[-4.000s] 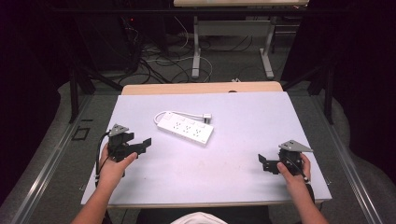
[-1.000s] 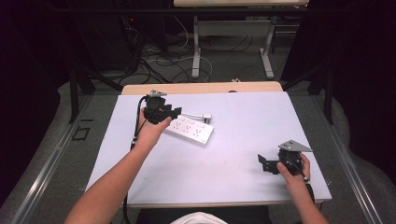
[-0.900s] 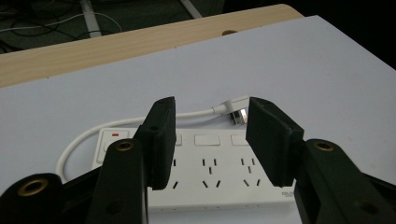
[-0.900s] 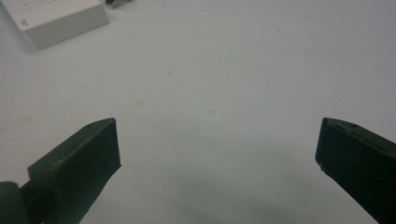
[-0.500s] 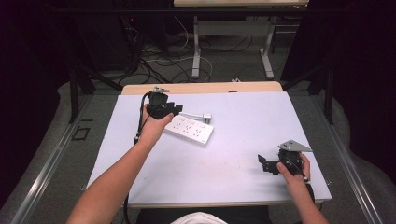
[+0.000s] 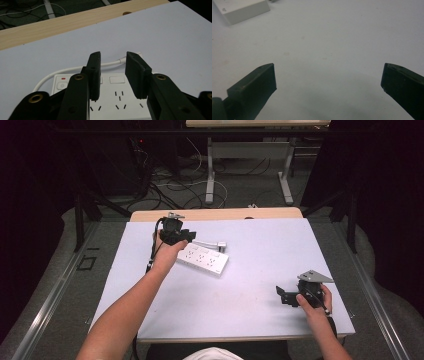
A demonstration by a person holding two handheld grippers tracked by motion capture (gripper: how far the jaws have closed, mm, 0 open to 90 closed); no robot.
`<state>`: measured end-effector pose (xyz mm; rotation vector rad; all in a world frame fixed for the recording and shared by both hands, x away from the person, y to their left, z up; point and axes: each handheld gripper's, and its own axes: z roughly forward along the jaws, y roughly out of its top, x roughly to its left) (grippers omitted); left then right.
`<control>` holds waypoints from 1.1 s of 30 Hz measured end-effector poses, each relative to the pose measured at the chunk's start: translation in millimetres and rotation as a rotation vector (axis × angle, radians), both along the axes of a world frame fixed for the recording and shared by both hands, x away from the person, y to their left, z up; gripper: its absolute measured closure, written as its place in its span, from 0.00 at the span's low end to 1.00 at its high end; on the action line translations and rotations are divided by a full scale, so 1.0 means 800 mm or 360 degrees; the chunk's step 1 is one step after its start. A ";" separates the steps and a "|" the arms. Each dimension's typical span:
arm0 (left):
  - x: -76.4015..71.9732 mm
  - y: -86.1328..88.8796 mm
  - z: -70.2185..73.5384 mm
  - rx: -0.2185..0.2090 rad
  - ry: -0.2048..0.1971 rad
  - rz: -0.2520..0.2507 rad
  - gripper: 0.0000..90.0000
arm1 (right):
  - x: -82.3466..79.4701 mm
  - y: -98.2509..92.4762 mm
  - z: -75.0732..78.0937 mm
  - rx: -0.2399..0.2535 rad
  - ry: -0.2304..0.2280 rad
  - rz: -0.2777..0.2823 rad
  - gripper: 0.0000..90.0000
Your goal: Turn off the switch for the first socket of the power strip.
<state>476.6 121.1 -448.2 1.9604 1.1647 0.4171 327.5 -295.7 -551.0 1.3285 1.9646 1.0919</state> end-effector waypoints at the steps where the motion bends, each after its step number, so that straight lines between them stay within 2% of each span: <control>1: 0.000 0.000 0.000 0.0000 0.0000 0.0000 0.73 | 0.000 0.000 0.000 0.0000 0.0000 0.0000 0.00; 8: 0.008 -0.006 0.001 0.0005 -0.0015 -0.0005 0.74 | 0.000 0.000 0.000 -0.0001 0.0009 0.0004 0.00; 11: 0.013 -0.007 0.001 0.0018 -0.0015 0.0022 0.76 | 0.000 0.000 0.000 -0.0001 0.0011 0.0008 0.00; 17: 0.021 -0.008 0.001 0.0076 -0.0032 0.0050 0.81 | 0.001 0.000 -0.001 -0.0005 0.0010 0.0010 0.00; 25: 0.027 -0.012 -0.004 0.0112 -0.0038 0.0051 0.84 | 0.000 0.001 -0.001 -0.0007 0.0018 0.0012 0.00; 32: 0.032 -0.012 -0.009 0.0168 -0.0028 0.0088 0.93 | 0.000 0.001 -0.002 -0.0018 0.0025 0.0019 0.00; 33: 0.033 -0.011 -0.009 0.0178 -0.0009 0.0086 0.95 | 0.001 0.002 -0.002 -0.0013 0.0027 0.0019 0.00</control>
